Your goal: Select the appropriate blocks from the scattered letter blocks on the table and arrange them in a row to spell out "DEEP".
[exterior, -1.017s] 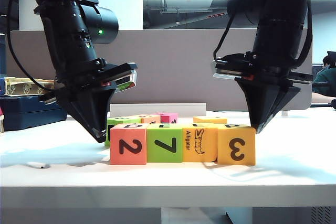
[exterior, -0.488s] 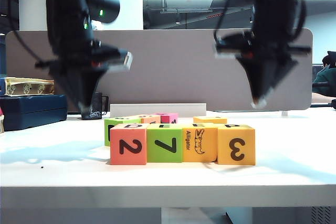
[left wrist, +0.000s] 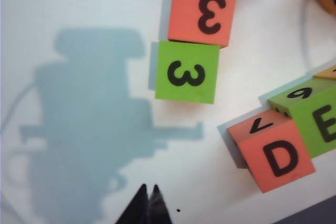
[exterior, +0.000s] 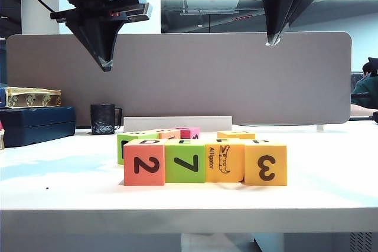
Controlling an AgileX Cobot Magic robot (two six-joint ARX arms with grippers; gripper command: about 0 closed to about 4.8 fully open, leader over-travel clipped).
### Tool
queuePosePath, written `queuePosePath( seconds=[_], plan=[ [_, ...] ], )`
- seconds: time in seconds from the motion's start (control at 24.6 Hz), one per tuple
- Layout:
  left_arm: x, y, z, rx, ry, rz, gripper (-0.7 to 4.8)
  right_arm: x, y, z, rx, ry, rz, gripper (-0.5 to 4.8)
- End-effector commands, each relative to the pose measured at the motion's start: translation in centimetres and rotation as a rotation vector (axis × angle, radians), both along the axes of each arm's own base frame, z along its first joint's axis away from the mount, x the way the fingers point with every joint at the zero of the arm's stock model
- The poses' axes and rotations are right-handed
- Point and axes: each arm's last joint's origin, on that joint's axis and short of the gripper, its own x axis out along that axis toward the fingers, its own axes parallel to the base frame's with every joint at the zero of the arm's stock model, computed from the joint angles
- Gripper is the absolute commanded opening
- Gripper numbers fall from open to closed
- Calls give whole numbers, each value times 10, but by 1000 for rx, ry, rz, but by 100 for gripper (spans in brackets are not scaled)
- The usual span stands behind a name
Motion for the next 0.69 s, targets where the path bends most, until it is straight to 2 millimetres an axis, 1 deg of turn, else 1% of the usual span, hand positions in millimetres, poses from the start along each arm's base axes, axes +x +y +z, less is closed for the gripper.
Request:
queuePosePath(
  seconds=[0.04, 0.33, 0.69],
  plan=[
    [0, 0, 3, 7, -18, 5, -6, -1, 0, 2, 3, 0, 3, -1],
    [3, -2, 4, -13, -54, 3, -6, -1, 0, 2, 4, -4, 3, -1],
    [16, -8, 12, -89, -209, 4, -6, -1, 0, 2, 4, -4, 3, -1]
  ],
)
